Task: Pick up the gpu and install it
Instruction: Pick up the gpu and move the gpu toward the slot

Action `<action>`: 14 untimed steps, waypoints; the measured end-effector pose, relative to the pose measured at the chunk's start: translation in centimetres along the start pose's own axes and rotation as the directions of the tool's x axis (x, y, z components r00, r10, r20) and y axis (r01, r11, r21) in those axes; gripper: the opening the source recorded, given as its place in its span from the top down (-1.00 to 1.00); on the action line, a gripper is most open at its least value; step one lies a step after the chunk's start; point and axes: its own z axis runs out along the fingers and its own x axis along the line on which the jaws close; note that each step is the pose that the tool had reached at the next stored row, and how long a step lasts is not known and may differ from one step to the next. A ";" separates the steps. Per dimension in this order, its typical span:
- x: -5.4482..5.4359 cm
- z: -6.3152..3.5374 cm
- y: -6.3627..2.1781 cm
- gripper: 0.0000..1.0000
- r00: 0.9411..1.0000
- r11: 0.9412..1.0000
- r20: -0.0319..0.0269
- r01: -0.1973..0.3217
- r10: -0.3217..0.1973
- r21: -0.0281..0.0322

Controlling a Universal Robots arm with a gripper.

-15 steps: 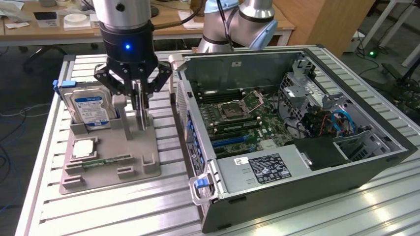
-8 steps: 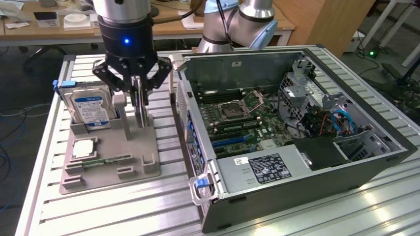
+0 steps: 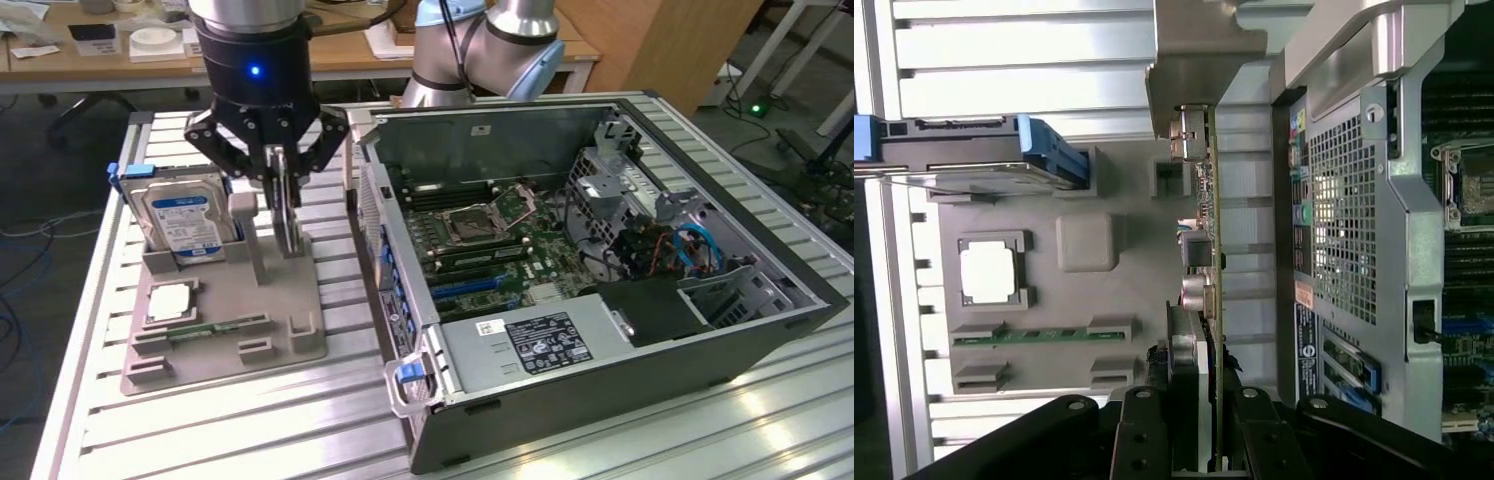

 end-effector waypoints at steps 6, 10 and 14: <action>0.0 -0.82 0.01 0.44 1.000 1.000 0.000 0.000 0.000 0.000; 0.0 -1.57 0.02 0.44 1.000 1.000 0.000 0.000 0.000 0.000; 0.0 -2.26 0.02 0.44 1.000 1.000 0.000 0.000 0.000 0.000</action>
